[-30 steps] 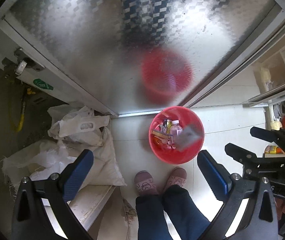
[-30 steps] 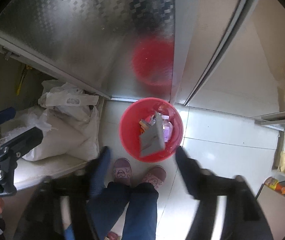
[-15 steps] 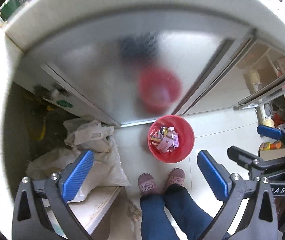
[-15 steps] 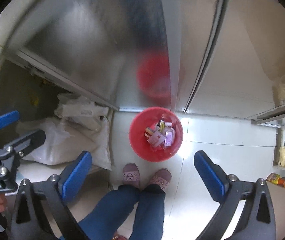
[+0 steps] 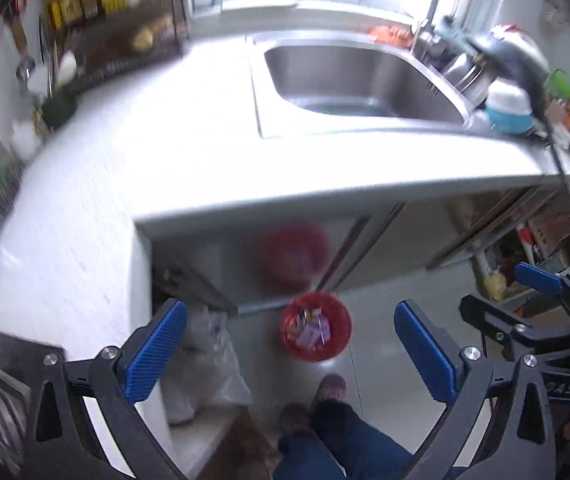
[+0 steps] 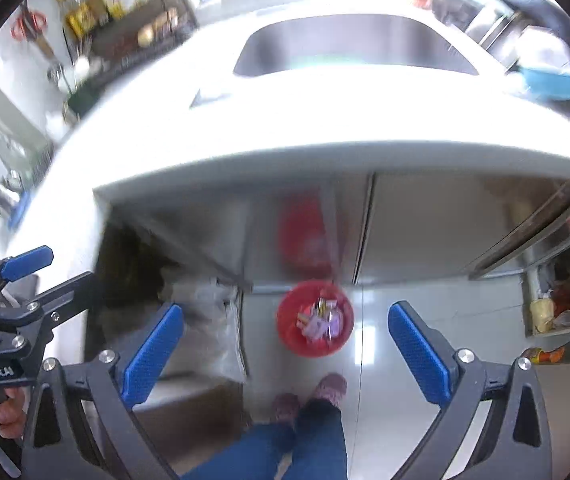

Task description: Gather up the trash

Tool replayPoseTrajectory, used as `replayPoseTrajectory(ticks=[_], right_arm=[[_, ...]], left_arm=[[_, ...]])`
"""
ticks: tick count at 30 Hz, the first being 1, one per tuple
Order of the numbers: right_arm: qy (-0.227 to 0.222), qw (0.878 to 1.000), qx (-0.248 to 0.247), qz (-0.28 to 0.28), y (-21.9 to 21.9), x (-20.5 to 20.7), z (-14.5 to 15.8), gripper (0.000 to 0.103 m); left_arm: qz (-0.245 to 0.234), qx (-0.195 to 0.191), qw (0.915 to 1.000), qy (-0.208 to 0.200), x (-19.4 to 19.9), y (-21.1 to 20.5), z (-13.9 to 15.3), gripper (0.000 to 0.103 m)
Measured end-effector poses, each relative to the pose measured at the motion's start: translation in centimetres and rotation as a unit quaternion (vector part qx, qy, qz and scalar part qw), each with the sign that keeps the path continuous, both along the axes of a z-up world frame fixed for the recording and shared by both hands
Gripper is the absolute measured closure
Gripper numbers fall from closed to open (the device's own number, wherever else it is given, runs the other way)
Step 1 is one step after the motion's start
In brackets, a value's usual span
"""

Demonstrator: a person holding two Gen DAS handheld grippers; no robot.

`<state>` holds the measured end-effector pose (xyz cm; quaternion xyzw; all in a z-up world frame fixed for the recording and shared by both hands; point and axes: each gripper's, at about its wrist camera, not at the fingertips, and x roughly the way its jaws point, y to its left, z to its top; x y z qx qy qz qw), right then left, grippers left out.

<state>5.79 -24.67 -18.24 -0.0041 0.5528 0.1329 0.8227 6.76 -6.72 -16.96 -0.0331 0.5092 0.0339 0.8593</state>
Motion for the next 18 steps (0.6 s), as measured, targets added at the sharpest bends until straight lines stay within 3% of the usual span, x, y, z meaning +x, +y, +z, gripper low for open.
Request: replayPoseTrajectory(ticks=[8,18], right_arm=[[-0.079,0.996,-0.012,-0.043,0.5,-2.3,8.3,0.001],[-0.102,0.992,-0.028,-0.068,1.6,-4.7,11.4,0.001]], left_arm=[[-0.055,0.001,0.9973,-0.05,-1.5,0.1,6.2,0.0],[-0.081,-0.017,0.9935,-0.077,-4.2,1.0,9.5,0.0]])
